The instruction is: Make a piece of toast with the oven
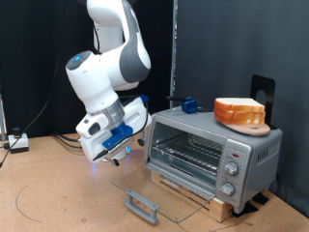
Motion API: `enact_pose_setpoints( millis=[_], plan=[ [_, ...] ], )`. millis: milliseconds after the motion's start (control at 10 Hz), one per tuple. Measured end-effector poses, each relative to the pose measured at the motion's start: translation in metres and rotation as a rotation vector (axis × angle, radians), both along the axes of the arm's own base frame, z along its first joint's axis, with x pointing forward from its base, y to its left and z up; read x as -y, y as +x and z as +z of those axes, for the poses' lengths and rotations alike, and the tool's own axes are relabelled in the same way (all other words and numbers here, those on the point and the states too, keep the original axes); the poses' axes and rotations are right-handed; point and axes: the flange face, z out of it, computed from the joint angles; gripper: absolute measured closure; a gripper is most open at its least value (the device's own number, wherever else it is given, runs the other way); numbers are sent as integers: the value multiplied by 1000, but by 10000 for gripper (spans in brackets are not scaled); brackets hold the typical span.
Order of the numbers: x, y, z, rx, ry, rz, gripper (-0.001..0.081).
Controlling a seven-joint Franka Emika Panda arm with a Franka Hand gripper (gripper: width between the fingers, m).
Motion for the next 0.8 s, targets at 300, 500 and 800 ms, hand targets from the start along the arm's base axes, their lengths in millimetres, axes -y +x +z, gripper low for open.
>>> enact_pose_setpoints(
  millis=[300,500,800],
  plan=[
    [-8,-5,8,29,32,40,2],
    [-29,-8,23,113,155,195,2],
    [-53,-23,54,241,233,519,2]
  ],
)
